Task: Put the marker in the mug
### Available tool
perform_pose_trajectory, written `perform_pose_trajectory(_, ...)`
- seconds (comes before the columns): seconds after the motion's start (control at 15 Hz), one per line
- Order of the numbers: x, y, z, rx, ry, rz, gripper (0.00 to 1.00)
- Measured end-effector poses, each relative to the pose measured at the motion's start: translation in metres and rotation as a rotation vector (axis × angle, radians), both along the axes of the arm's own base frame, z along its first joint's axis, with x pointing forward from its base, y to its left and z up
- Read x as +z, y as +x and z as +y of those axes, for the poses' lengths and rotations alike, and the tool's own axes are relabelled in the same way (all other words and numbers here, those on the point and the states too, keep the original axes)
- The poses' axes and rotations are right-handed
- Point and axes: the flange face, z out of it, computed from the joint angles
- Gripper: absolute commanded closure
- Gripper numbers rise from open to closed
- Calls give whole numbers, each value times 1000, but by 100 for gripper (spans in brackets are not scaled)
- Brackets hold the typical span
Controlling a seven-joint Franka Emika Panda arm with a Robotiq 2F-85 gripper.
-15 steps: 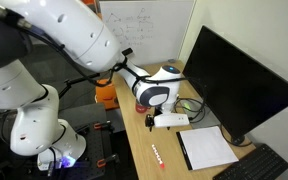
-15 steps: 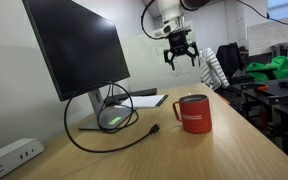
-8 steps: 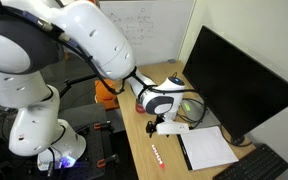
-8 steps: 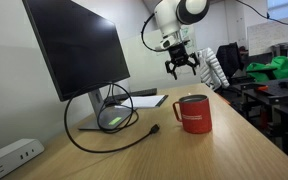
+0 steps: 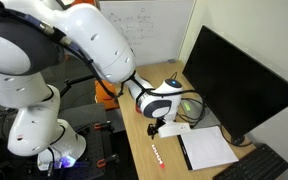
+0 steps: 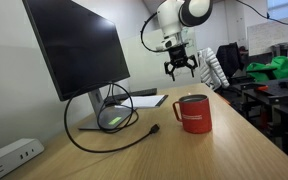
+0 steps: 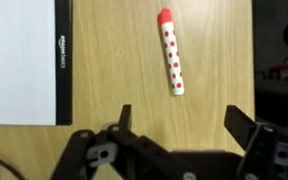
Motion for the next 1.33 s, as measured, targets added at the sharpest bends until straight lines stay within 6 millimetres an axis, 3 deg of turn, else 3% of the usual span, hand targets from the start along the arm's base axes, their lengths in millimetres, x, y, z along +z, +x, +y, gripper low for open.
perform_pose_trajectory(0.4,-36,-28,-29,164,193,-11,0)
perform_pose_trajectory(0.67,-44,-37,-52,214,244,-7,0)
perform_pose_trajectory(0.93,-48,-42,-74,207,239,-2,0)
perform_pose_trajectory(1.33,-73,-33,-80,222,218,30,9)
